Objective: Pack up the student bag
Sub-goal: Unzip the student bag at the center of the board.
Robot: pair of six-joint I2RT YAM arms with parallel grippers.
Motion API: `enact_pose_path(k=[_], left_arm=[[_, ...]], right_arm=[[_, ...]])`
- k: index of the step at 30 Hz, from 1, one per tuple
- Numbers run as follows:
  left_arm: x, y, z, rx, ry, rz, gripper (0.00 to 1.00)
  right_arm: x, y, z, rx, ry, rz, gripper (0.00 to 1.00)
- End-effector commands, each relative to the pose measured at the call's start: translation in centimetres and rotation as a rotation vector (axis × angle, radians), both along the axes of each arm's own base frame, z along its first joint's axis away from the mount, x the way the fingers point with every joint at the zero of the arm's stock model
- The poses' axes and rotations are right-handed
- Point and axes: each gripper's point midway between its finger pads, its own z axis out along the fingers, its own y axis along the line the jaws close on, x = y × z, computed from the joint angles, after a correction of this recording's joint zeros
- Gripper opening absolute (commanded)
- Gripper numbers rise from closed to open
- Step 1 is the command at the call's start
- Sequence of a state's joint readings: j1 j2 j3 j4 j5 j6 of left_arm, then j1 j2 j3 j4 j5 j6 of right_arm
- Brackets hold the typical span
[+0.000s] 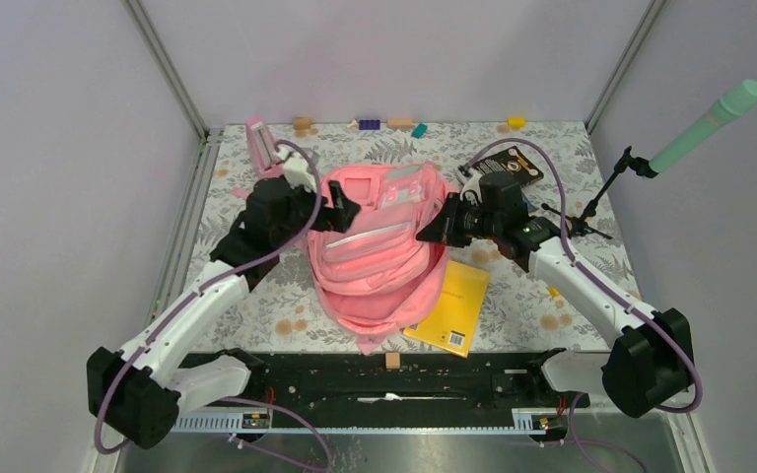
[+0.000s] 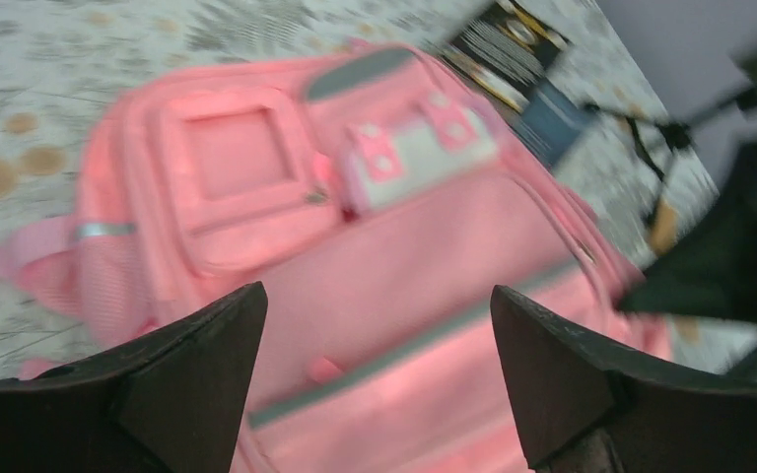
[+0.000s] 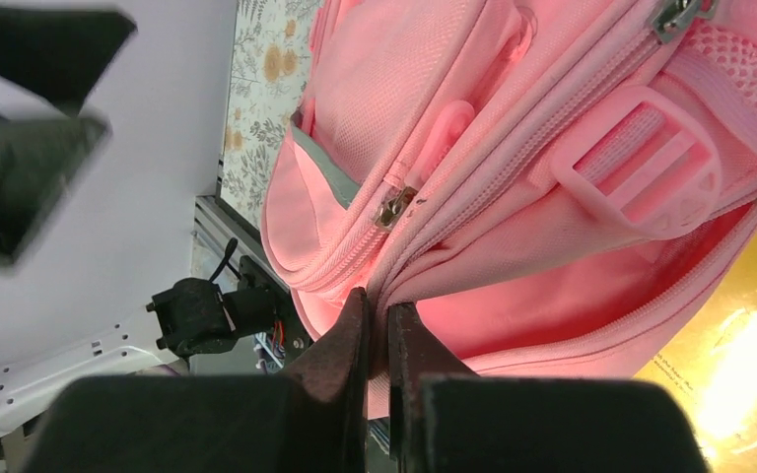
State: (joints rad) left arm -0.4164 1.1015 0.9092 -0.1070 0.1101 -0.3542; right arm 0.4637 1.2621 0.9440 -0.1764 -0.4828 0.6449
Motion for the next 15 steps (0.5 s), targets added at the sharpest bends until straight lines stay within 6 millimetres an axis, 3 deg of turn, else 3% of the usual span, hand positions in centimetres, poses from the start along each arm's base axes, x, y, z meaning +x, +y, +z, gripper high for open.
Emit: enact_pose_path(k=[1, 2, 6, 10, 15], left_arm=[[-5.4, -4.1, -0.7, 0.175, -0.031, -0.262, 0.89], [-7.0, -5.5, -1.1, 0.226, -0.060, -0.340, 0.97], [-9.8, -6.9, -3.1, 0.361, -0.114, -0.449, 0.99], [-11.1, -8.1, -4.2, 0.428, -0.203, -0.522, 0.99], [-11.3, -8.7, -5.6, 0.523, -0.247, -0.475, 0.99]], right_arm=[[0.9, 1.4, 5.8, 0.087, -0.124, 0.044, 0.00], [1.0, 1.3, 5.9, 0.079, -0.127, 0.042, 0.00], [1.3, 0.9, 6.4, 0.036, -0.138, 0.035, 0.00], [1.6, 0.8, 6.5, 0.018, -0.148, 0.036, 0.00], [1.5, 0.9, 7.1, 0.029, -0.153, 0.031, 0.00]])
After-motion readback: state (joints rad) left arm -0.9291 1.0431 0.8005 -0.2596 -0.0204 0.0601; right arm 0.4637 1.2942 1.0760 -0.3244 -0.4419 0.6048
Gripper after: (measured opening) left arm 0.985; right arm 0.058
